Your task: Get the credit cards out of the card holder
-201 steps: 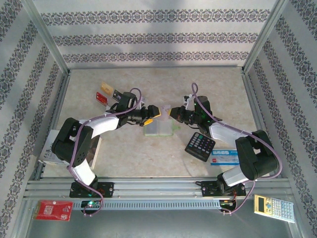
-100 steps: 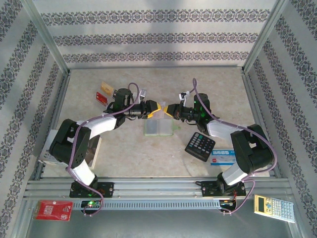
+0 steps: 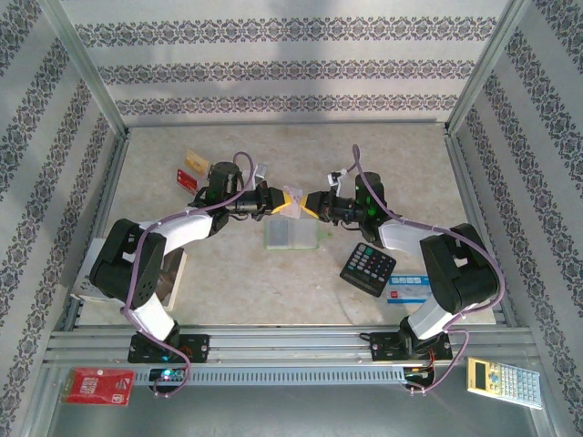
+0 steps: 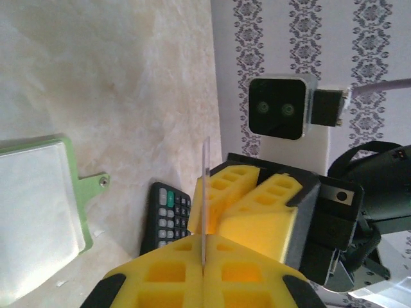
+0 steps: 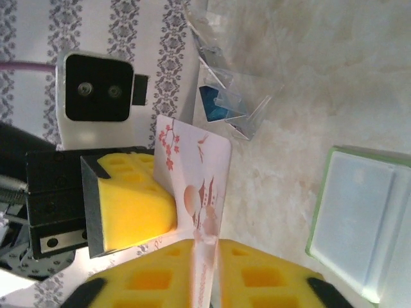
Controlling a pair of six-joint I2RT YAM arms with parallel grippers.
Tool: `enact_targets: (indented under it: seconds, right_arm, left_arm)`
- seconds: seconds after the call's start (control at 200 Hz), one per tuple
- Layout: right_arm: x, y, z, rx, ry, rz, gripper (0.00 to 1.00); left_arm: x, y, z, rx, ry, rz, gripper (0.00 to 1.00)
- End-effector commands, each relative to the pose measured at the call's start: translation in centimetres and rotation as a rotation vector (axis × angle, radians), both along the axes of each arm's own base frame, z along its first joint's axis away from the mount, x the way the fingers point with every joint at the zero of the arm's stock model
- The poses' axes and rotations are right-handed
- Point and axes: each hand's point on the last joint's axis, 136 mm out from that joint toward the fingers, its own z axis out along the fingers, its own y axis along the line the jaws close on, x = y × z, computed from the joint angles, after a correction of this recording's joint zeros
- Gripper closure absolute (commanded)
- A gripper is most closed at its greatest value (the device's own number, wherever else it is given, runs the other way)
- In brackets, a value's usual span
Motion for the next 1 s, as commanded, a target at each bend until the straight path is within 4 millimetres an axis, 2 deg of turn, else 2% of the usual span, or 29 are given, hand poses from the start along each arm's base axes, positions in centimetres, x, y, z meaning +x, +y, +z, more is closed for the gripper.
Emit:
enact_targets:
  seconds: [0.0,0.12,0.275,0.51,0.7,0.809,0.994]
  right_arm:
    - [0.9,-0.9,0.2,-0.041,-0.040,-0.035,0.66]
    - [0.9,-1.8,-0.8,-0.138,-0.027,-0.063,0.50]
    - [0.8,-3.9,-2.6,-0.341,-0.013,-0.117,0.39]
    - [1.0,-7.0,-4.2,-0.559,0.006,-0.206,0.20]
    - [1.0,-8.4,-4.7,-0.679,-0.007,-0.246,0.11]
    - [1.1,-8.5,-4.7,-0.718,-0.022,-0.254,0.08]
    - [1.1,-8.1,-4.6,-0.755,-0.044,-0.251,0.02]
  left_arm:
    - [0.3,1.8,0.6,0.065,-0.049,0.046,1.00]
    - [0.0,4.0,0.1,0.188,-0.056,0.104,1.00]
    - [-0.9,8.6,-0.5,0.419,-0.052,0.223,1.00]
    - [-3.6,15.9,0.0,0.724,-0.012,0.390,1.00]
    - [-6.4,22.3,-1.4,0.921,0.093,0.568,1.00]
    - [-7.9,24.6,-2.8,0.957,0.167,0.645,1.00]
    - [-8.8,26.6,-4.7,0.961,0.262,0.731,1.00]
